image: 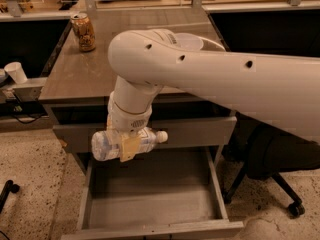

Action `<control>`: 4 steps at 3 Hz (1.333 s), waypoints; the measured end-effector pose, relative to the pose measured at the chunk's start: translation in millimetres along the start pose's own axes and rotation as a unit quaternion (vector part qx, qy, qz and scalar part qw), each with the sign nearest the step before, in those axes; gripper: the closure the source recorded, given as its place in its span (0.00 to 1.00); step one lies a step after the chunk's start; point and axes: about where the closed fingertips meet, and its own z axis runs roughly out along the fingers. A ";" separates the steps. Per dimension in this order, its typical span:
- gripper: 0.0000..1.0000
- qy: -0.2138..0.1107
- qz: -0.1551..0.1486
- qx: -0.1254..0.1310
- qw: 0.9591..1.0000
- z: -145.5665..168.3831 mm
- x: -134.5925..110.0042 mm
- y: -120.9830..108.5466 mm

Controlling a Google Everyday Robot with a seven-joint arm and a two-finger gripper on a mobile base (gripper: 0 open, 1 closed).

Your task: Place blue plastic bottle into middle drawer

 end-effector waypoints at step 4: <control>1.00 -0.181 0.131 0.025 0.974 205.9 114.0 65.8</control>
Offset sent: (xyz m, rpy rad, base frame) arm -0.0003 -0.0499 -0.2777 0.3030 0.3408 -0.2330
